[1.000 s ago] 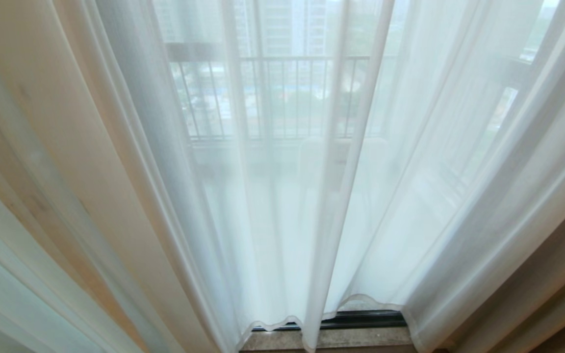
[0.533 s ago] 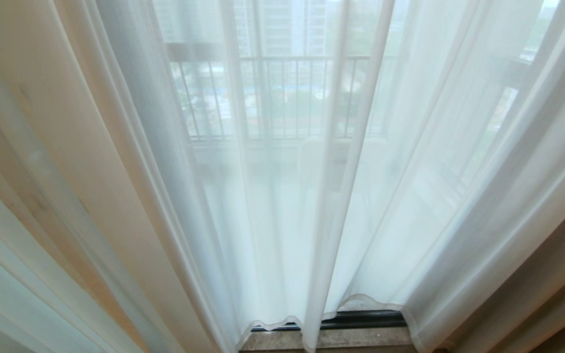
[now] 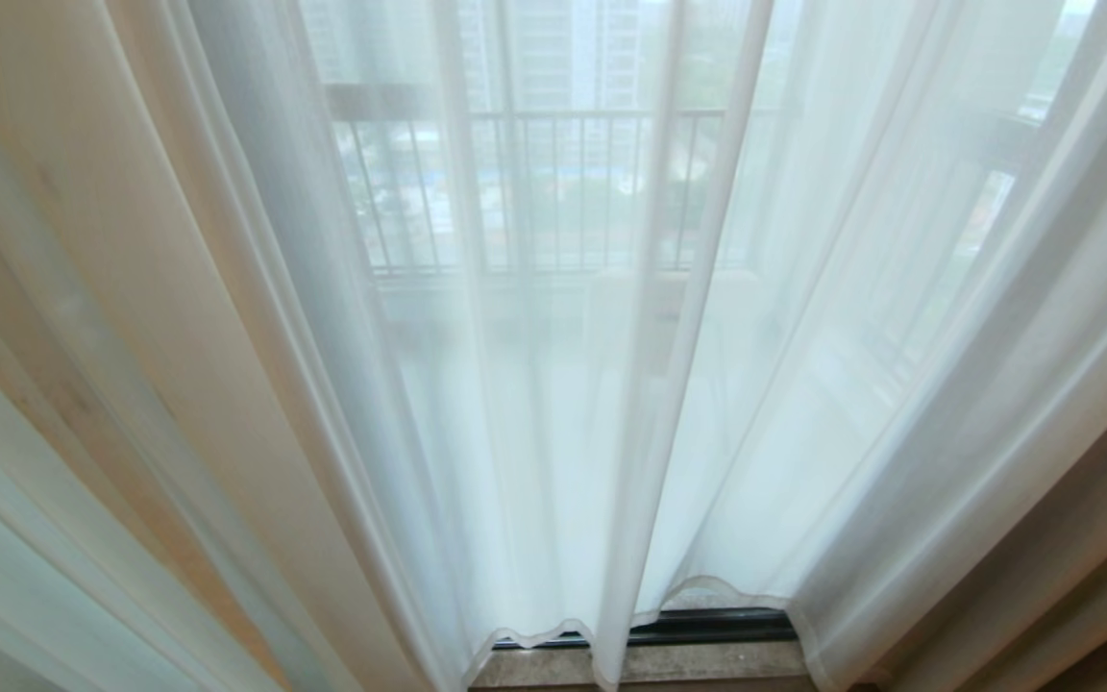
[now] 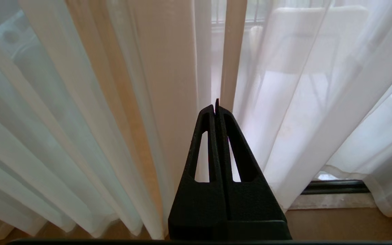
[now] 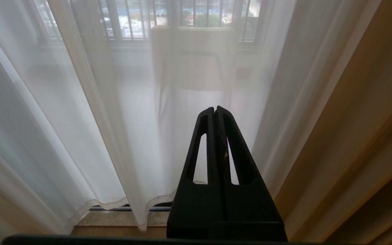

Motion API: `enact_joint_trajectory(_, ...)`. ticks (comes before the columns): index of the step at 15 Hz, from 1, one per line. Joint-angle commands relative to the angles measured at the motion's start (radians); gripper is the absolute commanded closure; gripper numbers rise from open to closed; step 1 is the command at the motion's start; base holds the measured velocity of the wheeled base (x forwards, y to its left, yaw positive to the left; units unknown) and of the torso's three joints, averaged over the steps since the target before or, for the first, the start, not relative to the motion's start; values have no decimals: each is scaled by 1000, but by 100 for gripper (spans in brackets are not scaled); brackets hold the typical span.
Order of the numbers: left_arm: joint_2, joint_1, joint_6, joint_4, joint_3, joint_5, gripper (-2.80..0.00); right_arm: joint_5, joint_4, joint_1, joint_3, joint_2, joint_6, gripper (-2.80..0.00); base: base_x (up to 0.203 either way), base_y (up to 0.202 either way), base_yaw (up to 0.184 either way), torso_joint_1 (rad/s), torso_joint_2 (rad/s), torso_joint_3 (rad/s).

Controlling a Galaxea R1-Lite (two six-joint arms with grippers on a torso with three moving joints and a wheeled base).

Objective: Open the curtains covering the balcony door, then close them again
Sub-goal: Pull the inner curtains open on both sides

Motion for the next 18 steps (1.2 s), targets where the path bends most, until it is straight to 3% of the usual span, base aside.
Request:
enact_joint_trajectory(1, 70, 1, 2, 2, -51, 21, 0, 0, -1, 0, 0, 0, -1, 0, 0, 0, 0, 0, 0, 0)
enact_joint_trajectory(4, 98, 2, 24, 3, -95, 51, 0, 0, -1, 0, 0, 0, -1, 0, 0, 0, 0, 0, 0, 0)
enact_joint_trajectory(9, 124, 3, 65, 3, -149, 168, 0, 0, -1, 0, 0, 0, -1, 0, 0, 0, 0, 0, 0, 0)
enact_joint_trajectory(17, 305, 2, 53, -8, -225, 573, 0, 0, -1, 0, 0, 0, -1, 0, 0, 0, 0, 0, 0, 0)
enact_joint_trajectory(18, 328, 2, 42, -8, -227, 598, 0, 0, -1, 0, 0, 0, -1, 0, 0, 0, 0, 0, 0, 0)
